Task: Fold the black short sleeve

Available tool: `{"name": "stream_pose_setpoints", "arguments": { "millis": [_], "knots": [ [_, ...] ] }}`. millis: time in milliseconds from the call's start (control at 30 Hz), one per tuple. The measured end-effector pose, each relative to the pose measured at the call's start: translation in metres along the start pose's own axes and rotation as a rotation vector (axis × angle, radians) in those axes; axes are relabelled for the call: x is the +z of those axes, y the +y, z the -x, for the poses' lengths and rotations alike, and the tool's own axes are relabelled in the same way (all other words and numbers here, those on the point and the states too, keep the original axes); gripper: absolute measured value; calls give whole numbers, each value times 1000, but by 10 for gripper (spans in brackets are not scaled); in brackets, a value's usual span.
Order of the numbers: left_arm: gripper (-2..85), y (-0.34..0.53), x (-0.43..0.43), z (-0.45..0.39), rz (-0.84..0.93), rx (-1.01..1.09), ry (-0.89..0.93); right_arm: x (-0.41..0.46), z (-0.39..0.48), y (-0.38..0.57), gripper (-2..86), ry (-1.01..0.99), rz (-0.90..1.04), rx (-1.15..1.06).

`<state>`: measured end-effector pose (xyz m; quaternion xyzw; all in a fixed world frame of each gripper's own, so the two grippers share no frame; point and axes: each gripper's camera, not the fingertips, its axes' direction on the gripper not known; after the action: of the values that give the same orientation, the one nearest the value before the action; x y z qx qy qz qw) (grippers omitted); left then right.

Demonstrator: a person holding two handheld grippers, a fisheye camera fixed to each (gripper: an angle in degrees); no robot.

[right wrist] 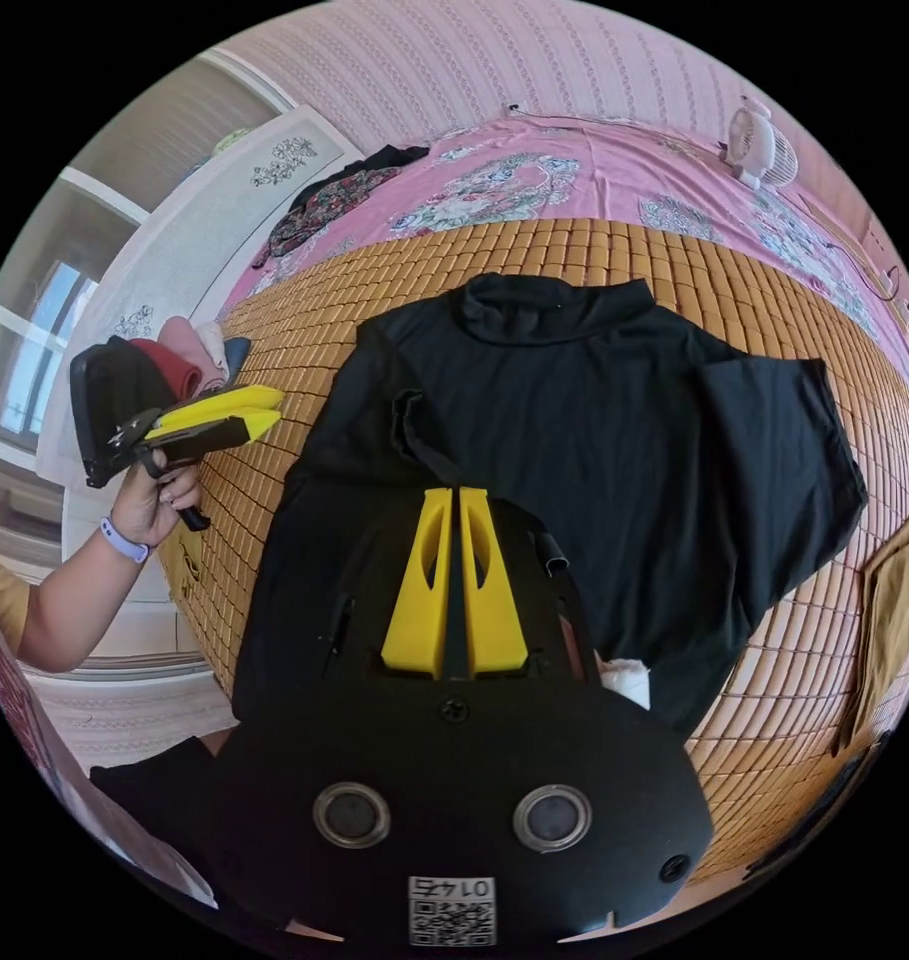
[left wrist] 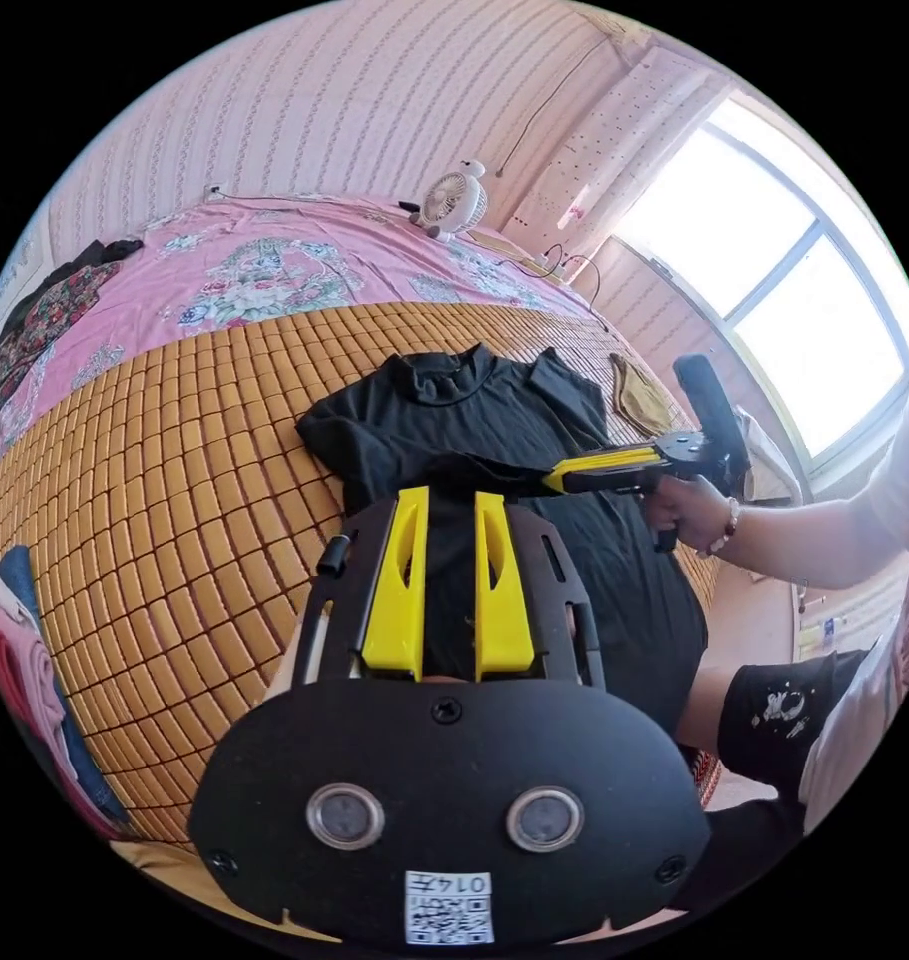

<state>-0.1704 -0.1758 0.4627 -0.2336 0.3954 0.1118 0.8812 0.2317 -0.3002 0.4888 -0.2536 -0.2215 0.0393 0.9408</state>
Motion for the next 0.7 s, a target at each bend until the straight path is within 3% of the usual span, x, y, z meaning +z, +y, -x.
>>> {"name": "stream_pose_setpoints", "arguments": {
  "millis": [333,433,533,700],
  "knots": [
    [103,-47,70,-10,195,-21,-82,20,-19,2,-2,-8,9,51],
    [47,-45,78,-17,241,-37,-134,18,-26,3,-1,-34,9,72],
    [-3,-33,57,-23,142,-56,-161,4,-26,4,-1,-22,-47,60],
    [-9,9,-7,-6,-59,-244,16,-22,-15,-12,2,-106,-244,5]
  ]
}}
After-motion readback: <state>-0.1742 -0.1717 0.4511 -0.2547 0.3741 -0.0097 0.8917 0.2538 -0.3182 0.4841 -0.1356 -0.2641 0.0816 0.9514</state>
